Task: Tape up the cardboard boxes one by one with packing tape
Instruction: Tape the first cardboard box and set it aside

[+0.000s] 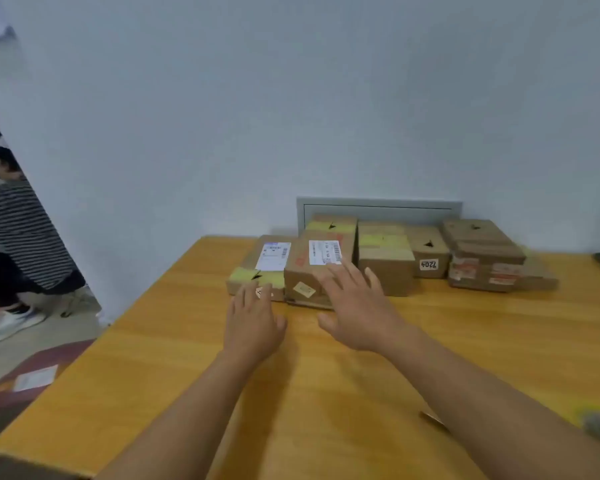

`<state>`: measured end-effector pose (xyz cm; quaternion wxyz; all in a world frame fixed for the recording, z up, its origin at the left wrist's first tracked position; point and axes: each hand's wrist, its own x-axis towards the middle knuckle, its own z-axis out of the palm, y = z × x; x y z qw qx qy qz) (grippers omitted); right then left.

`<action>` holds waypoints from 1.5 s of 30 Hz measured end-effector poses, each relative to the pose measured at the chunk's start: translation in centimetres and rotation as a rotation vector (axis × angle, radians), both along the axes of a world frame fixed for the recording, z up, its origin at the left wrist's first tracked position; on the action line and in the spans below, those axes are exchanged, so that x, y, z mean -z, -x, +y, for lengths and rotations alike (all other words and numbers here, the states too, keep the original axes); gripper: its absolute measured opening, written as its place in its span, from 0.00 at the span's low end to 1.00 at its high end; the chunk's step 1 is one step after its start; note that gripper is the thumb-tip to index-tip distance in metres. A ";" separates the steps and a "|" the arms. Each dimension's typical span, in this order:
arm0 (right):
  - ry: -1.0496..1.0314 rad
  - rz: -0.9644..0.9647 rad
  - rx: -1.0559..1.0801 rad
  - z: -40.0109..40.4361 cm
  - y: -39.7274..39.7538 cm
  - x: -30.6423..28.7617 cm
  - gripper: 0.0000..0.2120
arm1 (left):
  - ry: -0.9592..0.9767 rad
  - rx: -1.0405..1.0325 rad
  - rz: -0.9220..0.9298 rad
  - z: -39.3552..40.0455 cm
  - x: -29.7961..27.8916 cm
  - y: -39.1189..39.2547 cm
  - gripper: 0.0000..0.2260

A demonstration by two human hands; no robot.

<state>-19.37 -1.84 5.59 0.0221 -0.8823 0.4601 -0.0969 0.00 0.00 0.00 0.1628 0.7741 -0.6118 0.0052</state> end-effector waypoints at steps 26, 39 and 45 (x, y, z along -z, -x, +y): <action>-0.190 -0.022 -0.178 4.4 -0.5 5.3 0.31 | -0.005 0.074 -0.127 8.6 3.6 0.3 0.29; -0.175 -0.110 -0.164 9.1 2.3 9.5 0.28 | 0.390 0.257 0.020 16.7 5.2 5.1 0.17; -0.080 -0.225 -0.181 9.3 3.4 10.9 0.27 | 0.405 0.132 0.025 16.6 6.3 5.0 0.19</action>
